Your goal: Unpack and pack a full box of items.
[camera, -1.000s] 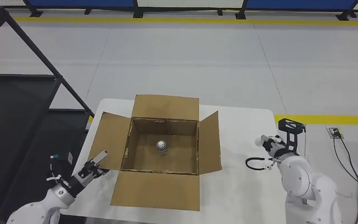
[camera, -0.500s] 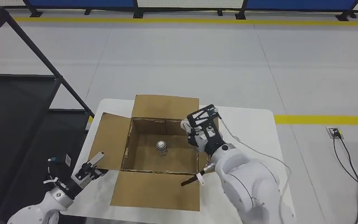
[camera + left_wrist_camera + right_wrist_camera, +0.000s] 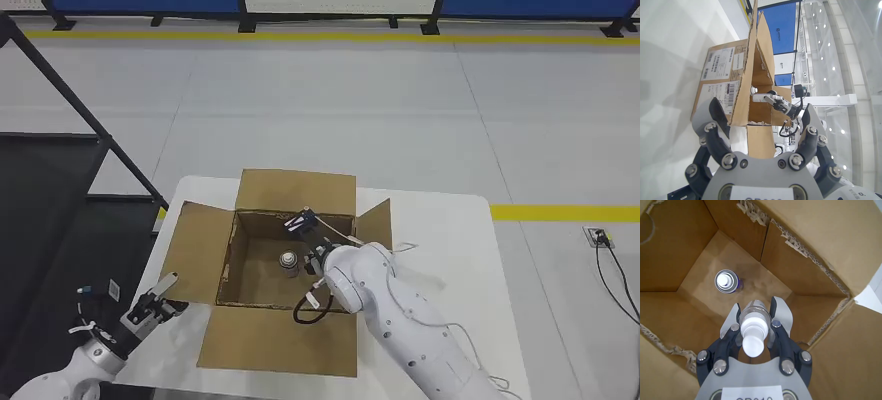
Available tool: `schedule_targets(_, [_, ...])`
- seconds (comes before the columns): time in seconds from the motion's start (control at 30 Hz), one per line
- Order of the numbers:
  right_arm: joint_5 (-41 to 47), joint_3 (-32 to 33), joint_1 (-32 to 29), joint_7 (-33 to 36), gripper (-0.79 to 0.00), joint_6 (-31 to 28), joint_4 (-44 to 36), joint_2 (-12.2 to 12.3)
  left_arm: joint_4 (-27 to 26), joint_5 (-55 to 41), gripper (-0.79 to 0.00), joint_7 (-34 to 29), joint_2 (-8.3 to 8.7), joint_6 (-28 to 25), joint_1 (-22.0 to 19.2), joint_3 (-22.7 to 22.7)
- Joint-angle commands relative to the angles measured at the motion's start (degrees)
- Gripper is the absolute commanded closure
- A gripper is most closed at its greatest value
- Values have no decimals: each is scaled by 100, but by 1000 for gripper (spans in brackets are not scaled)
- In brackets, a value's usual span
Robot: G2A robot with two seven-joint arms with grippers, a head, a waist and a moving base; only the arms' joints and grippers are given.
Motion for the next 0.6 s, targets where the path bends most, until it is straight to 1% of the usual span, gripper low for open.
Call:
schedule_targets(0.0, [-37,-84,44,-150,0,39,286,-40,-6,26,-785,-23,3,16,-34,24])
schedule_targets(0.07, [-138,-170,105,-311,0,104,512,-80,-8,49,-785,-41,6,29,-61,40])
schedule_targets(0.17, [-51,-215,161,-493,0,109,789,-138,-3,63,-785,-51,9,37,-81,52])
schedule_targets(0.37, [93,-254,285,-674,0,42,1216,-232,12,46,-785,-58,13,38,-72,44])
schedule_targets(0.4, [104,-260,301,-689,-34,33,1269,-245,10,44,-785,-57,14,36,-67,43])
schedule_targets(0.43, [107,-270,319,-702,-145,23,1311,-258,8,53,-785,-51,14,35,-61,40])
schedule_targets(0.5, [130,-279,350,-710,-268,9,1380,-283,-2,54,-785,-43,15,35,-51,40])
schedule_targets(0.57, [131,-287,373,-718,-351,-2,1433,-304,-10,55,-785,-36,15,25,-43,38])
